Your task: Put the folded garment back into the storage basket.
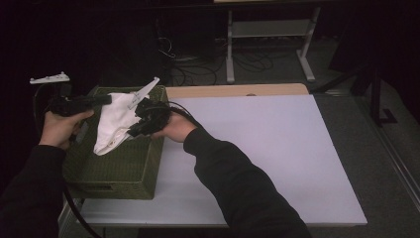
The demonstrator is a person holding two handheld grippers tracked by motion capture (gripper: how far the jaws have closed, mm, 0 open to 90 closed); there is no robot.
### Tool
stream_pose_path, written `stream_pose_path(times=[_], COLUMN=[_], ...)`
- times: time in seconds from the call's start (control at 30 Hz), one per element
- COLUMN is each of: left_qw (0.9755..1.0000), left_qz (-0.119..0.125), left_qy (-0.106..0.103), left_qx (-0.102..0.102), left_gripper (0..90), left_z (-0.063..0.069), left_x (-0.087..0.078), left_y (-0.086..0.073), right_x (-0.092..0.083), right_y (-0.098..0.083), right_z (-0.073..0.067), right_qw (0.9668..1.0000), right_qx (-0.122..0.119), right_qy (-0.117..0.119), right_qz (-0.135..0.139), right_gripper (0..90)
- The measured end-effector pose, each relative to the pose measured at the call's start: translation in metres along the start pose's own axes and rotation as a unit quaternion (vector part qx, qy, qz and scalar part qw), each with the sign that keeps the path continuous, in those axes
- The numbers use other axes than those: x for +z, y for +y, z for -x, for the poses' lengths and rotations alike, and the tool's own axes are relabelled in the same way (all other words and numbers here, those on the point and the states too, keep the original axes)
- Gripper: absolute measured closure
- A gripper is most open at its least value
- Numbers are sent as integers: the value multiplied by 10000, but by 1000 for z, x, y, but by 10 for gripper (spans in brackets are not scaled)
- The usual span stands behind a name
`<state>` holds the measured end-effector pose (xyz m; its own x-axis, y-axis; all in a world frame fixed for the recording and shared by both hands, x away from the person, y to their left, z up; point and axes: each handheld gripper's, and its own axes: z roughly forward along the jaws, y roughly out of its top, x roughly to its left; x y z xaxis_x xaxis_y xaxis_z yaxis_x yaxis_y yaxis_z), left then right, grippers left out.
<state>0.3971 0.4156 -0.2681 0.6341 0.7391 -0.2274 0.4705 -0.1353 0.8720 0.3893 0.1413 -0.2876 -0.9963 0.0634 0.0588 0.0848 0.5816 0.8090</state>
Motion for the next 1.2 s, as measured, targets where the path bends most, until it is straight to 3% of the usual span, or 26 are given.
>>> stream_pose_path(times=[0.33,0.67,1.2], left_qw=[9998,9987,9964], left_qz=[-141,-436,-798], left_qy=[50,93,1], left_qx=[-157,-239,-278], left_gripper=[818,817,817], left_z=[-13,-20,-20], left_x=[1,14,33], left_y=[-17,-36,-49], right_x=[27,46,50], right_y=[-3,-14,-27], right_z=[2,3,-2], right_qw=[9998,9992,9983], right_qx=[77,111,143], right_qy=[88,141,233], right_qz=[-138,-351,-519], right_gripper=[848,847,825])
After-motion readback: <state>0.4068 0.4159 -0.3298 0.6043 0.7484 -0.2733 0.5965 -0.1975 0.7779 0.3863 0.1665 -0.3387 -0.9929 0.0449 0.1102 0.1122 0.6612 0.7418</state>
